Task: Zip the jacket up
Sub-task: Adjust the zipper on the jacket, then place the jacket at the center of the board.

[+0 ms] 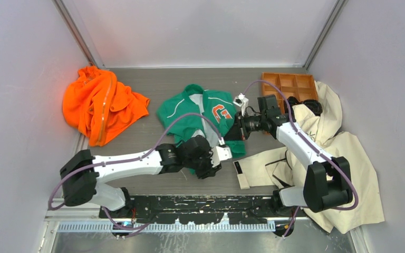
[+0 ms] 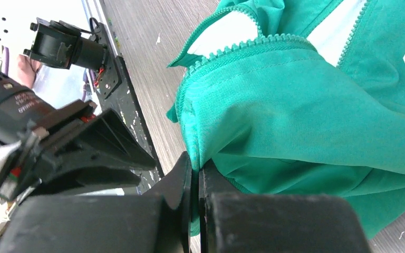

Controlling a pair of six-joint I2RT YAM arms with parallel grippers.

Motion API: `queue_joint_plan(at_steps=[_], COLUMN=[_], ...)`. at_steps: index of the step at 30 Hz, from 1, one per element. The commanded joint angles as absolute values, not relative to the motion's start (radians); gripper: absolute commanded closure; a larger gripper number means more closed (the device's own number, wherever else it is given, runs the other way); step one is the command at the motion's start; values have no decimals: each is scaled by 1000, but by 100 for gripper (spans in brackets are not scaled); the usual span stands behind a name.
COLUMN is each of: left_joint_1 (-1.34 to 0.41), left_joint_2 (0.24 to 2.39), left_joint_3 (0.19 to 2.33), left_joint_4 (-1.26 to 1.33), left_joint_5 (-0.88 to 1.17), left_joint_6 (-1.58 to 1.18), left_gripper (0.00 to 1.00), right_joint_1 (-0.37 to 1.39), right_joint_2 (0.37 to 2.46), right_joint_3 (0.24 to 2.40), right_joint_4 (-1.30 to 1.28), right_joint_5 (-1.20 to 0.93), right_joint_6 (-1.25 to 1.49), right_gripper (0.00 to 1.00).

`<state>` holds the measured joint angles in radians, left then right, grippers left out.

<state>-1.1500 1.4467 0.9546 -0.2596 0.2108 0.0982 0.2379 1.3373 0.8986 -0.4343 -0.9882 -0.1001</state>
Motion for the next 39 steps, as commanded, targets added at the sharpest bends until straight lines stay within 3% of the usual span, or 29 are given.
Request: queue_joint_plan(at_steps=[1, 11, 15, 24, 32, 39], left_joint_1=[-1145, -1055, -994, -937, -908, -898], left_joint_2=[1259, 938, 976, 1103, 1185, 1208], left_joint_3=[874, 644, 634, 676, 634, 617], left_joint_4=[-144, -24, 88, 125, 281, 327], left_joint_5=[217, 39, 107, 137, 174, 178], left_joint_6=[7, -189, -310, -367, -419, -425], left_gripper=[62, 37, 37, 38, 40, 40], right_joint_1=[235, 234, 234, 235, 234, 245], right_joint_2=[1279, 1264, 1292, 1479, 1450, 1551], right_joint_3=[922, 897, 903, 1070, 935, 961], right_joint_4=[-415, -445, -515, -1102, -830, -750], right_joint_5=[-1037, -1131, -1156, -995, -842, -746], right_joint_6=[-152, -269, -328, -768, -634, -528], right_gripper=[99, 98, 98, 97, 97, 97])
